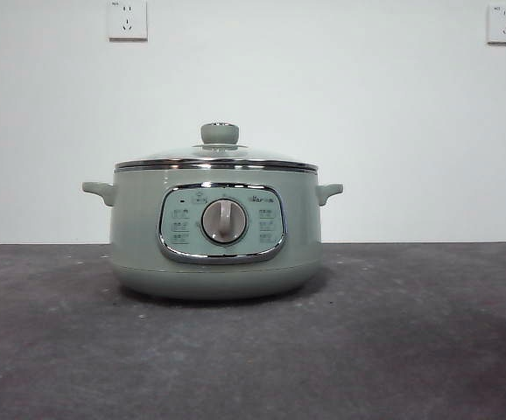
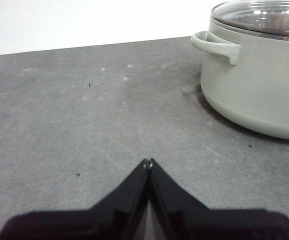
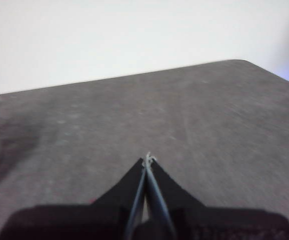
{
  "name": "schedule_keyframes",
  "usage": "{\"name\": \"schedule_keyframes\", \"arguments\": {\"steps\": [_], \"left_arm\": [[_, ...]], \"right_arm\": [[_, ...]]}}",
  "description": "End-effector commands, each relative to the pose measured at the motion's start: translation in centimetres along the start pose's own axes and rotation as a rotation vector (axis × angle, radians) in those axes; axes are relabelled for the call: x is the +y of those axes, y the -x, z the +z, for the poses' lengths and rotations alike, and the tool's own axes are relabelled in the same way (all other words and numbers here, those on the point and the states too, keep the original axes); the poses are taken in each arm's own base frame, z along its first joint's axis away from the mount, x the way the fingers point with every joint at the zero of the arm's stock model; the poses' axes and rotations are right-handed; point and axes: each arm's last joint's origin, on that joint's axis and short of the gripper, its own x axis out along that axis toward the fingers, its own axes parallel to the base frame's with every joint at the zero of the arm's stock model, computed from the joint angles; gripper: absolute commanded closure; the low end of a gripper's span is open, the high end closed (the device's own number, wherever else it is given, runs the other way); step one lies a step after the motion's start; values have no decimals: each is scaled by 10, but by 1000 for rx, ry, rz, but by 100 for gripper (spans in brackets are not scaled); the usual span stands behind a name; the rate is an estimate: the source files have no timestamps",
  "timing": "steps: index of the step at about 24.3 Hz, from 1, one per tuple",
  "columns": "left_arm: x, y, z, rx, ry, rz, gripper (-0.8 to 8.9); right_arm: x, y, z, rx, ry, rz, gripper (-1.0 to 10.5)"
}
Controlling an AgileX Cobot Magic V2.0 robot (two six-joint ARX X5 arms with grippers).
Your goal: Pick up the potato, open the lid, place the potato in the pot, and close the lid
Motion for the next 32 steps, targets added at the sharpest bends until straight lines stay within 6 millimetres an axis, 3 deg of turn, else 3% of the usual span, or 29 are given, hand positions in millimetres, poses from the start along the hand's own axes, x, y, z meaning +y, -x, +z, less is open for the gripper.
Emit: {"name": "schedule_keyframes", "arguments": {"steps": [1,4,10,32], "left_arm": [[0,-1,-3,9,6,-5,817],[0,-1,-3,12,6,-5,817],[0,-2,-3,12,6,-5,817],[0,-2,-3,12,6,-5,817]], "right_arm": [[-1,-3,-10,15,8,-12,946],[-1,-4,-19,85,17,10,946],[-1,-4,-18,80,100,12,946],[-1,-4,-18,80,99,16,946]]}}
